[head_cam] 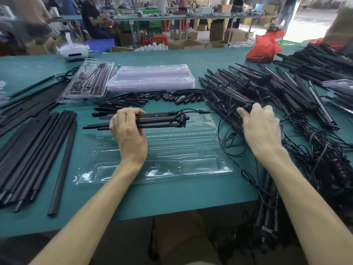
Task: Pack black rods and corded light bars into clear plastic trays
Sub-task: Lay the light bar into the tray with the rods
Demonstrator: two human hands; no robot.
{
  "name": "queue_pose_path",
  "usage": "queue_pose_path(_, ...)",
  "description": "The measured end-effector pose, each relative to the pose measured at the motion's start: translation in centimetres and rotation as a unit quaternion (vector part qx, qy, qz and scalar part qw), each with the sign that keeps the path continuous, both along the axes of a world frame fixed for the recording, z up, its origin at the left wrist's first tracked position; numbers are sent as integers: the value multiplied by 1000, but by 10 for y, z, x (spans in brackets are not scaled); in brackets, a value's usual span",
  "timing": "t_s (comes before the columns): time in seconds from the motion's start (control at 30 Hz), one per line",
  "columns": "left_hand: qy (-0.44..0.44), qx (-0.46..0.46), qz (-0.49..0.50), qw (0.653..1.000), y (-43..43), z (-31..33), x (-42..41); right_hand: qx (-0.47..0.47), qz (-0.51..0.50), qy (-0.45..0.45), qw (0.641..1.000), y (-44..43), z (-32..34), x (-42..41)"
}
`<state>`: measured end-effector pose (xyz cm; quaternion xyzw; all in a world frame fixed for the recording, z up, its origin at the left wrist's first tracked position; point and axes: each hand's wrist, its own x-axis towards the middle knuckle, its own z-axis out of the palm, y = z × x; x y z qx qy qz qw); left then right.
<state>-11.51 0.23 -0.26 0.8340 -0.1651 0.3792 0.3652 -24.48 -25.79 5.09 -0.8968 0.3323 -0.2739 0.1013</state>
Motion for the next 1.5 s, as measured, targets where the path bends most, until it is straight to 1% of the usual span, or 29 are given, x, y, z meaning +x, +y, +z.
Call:
queue_pose_path(0.03,-1,2,-4,1000,0,0,0,-11,11,-2,1000,2,3,1)
queue_pose_path(0.2,-1,0,-6,1000,0,-2,1,-4,56,-34,998,17,11,6)
queue_pose_path(0.27,-1,-3,-7,1000,-1,-2,1,18,85,-52,995,23,10,9)
queue_pose_path(0.33,-1,-2,-10,1000,-1,-1,2,51,128,-81,987,27,7,13)
queue_pose_path(0.43,-1,-4,-10,1000,-1,-1,2,51,184,-161,968,37,1,17)
queue_pose_path(0.5,-1,-12,-10,1000,-1,0,2,88,222,-183,954,42,-3,20)
queue_pose_path(0.6,-4,-34,-26,999,-1,2,0,192,255,-176,931,43,-6,25)
queue_pose_path(0.77,-42,-83,-73,993,1,5,0,262,240,-228,906,38,-6,27)
queue_pose_path(0.83,-64,-88,-97,989,1,4,2,298,207,-238,901,32,-8,28)
queue_pose_path(0.9,-80,-95,-114,986,1,3,3,351,148,-259,888,22,-12,29)
queue_pose_path(0.93,-83,-104,-121,984,0,3,4,391,117,-273,871,16,-14,30)
queue_pose_path(0.97,-84,-115,-125,982,0,3,5,441,89,-292,844,10,-15,29)
queue_pose_path(1.03,-87,-129,-112,981,0,1,9,550,41,-340,762,2,-15,26)
queue_pose_path(1.07,-85,-131,-91,984,-1,1,10,586,25,-360,726,-1,-13,24)
queue_pose_path(1.1,-77,-130,-61,987,-1,-1,11,603,20,-371,706,-2,-13,21)
queue_pose_path(1.13,-69,-127,-23,989,-2,-3,12,606,26,-376,701,-2,-12,19)
queue_pose_path(1.2,-57,-114,44,991,-3,-7,13,603,77,-365,705,2,-10,15)
queue_pose_path(1.23,-50,-112,59,991,-4,-8,13,604,117,-346,708,6,-8,13)
queue_pose_path(1.33,-38,-125,73,989,-3,-7,14,604,220,-253,723,21,-4,9)
queue_pose_path(1.4,-49,-126,47,990,-2,-6,12,580,271,-190,744,32,-3,10)
queue_pose_path(1.5,-52,-149,-46,986,-2,-2,7,481,343,-125,797,49,-7,12)
